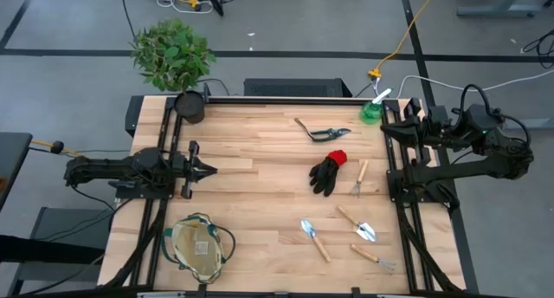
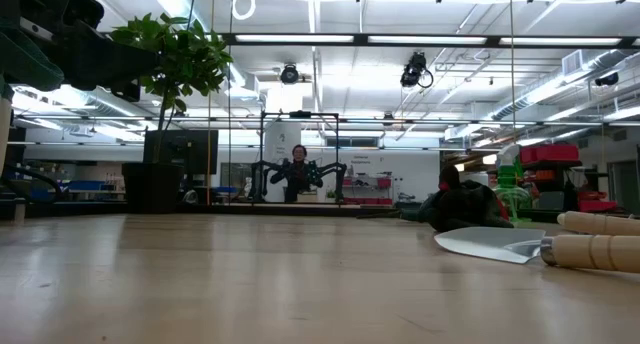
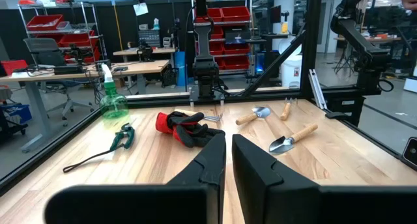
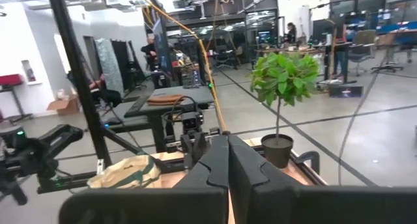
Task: Pick & Place Garden tools in Gardening bag
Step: Put the spray bottle into the gardening bag
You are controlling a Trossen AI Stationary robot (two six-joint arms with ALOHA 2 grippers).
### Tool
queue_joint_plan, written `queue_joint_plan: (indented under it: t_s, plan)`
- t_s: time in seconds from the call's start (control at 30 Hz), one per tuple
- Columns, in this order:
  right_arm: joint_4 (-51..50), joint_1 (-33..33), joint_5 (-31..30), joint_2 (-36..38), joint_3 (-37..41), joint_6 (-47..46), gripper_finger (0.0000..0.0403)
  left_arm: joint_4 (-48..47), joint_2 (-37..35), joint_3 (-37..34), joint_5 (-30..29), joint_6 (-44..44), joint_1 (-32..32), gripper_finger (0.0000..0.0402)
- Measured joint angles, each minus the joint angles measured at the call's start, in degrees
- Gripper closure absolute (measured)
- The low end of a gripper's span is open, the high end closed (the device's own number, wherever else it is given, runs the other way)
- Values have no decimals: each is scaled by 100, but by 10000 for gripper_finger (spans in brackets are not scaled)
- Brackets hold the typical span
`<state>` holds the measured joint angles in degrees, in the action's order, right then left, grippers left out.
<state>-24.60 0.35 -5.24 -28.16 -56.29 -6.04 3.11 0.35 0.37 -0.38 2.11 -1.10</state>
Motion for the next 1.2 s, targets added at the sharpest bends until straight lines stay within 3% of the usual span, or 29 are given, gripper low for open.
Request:
queue_joint_plan:
  t_s: [0.67, 1.2]
  plan:
    - [-44, -148, -36, 2, 2, 289, 403, 0, 0, -1, 1, 0, 0, 369]
    - [-44, -1527, -36, 2, 2, 459, 403, 0, 0, 1, 1, 0, 0, 369]
